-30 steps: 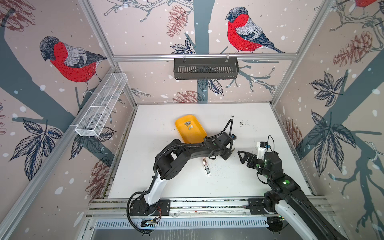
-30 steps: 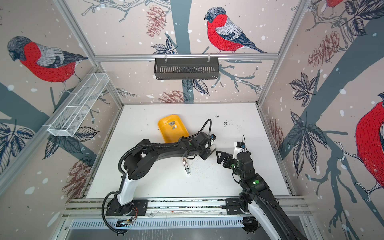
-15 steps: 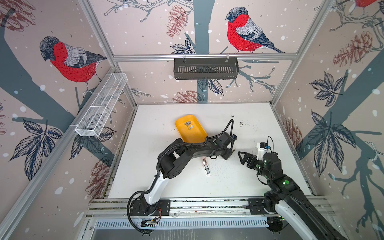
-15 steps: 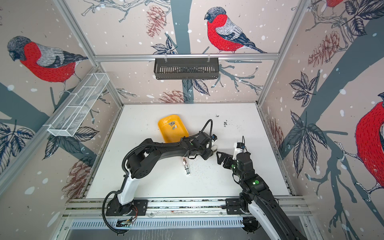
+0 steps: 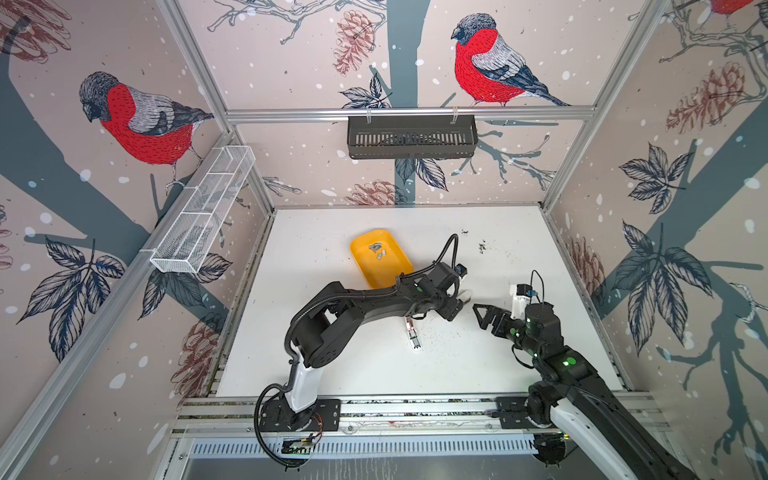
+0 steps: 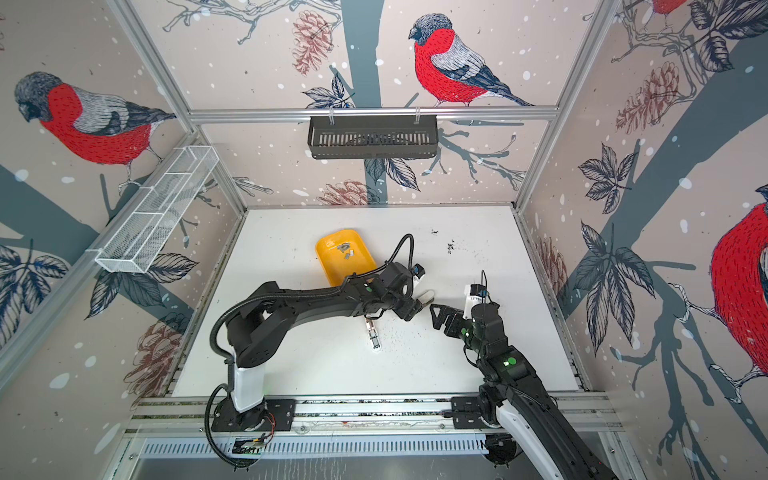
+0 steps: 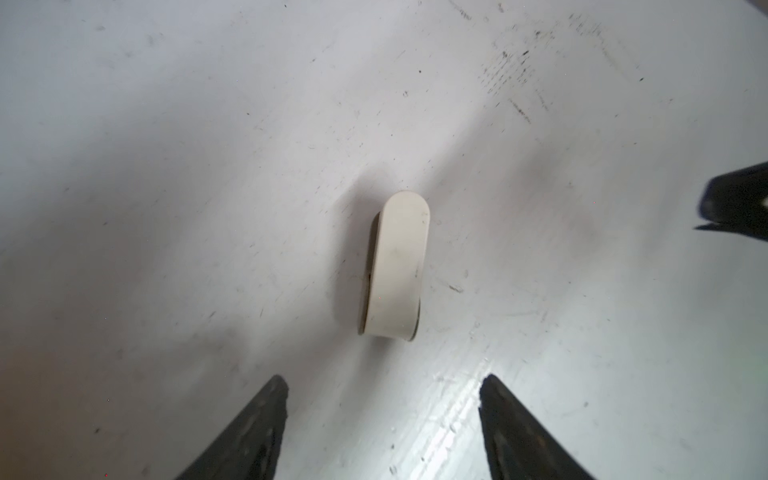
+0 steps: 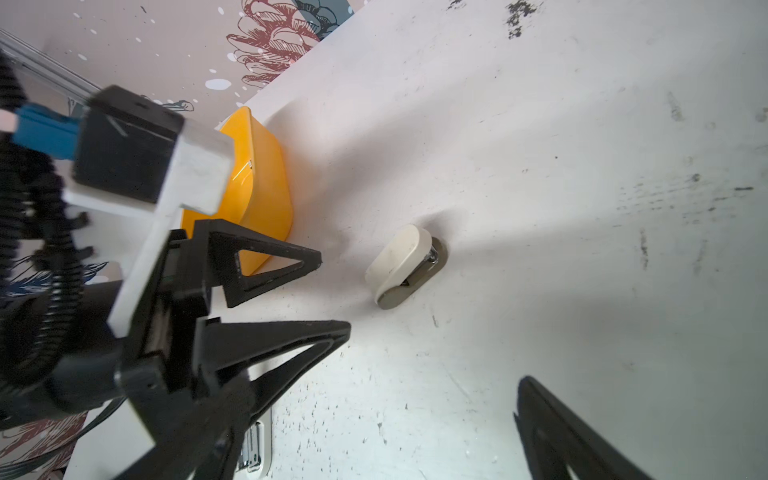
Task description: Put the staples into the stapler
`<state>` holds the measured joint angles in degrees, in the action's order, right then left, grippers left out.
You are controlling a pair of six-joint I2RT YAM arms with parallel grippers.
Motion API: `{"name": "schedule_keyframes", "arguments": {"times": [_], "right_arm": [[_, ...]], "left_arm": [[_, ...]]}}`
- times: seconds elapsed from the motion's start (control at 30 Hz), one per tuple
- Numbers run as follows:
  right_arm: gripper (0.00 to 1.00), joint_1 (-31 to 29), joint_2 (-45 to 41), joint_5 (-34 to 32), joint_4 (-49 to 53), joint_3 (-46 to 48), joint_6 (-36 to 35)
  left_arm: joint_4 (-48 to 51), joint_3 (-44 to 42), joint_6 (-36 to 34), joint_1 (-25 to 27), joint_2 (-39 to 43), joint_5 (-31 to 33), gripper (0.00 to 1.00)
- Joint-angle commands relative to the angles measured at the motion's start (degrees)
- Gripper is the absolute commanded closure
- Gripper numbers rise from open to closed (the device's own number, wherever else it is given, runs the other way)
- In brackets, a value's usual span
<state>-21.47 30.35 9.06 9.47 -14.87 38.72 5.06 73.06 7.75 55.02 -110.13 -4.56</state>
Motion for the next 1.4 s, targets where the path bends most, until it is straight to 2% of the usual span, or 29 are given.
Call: {"name": "schedule_keyframes", "arguments": {"times": [0.0,0.13,0.27,0.37,0.63,0.8,1.17,1.37], "right_arm": [[0.01,-1.49,0.83,1.07,-3.18,-0.57,-0.92],[0.01,-7.79,3.69,-2.82,-5.27,-1.35,-0.66],[0.02,-17.87,8.31,-9.99,-6.47,-3.29,-0.75],[0.04,-22.85,11.84,-10.58,-9.35,-3.71,-1.35],[0.18,-33.37,21.67,-14.94,-12.52,-7.27,-2.16],[0.25,-38.02,28.55,-16.83,-11.69,-10.18,-1.97],[0.36,-46.71,45.15,-23.94,-9.96,-17.12,-0.71],[0.43,-49.56,52.92,-26.46,-9.75,-20.46,0.67]], "left_arm": [[-3.65,-3.66,3.33,-0.05,4.62,-0.13,0.22],[-5.50,-9.17,6.53,-0.55,11.02,0.29,0.17],[-6.55,-15.51,9.65,-1.29,18.10,1.64,0.11],[-7.52,-21.35,11.80,-2.42,23.25,1.16,0.03],[-7.32,-33.17,16.66,-5.82,37.23,0.70,0.02],[-7.95,-39.73,19.73,-10.41,44.34,-5.03,0.03],[-15.75,-49.31,26.21,-16.97,49.57,-15.27,0.03],[-17.23,-50.07,26.52,-18.14,49.40,-16.42,0.03]]}}
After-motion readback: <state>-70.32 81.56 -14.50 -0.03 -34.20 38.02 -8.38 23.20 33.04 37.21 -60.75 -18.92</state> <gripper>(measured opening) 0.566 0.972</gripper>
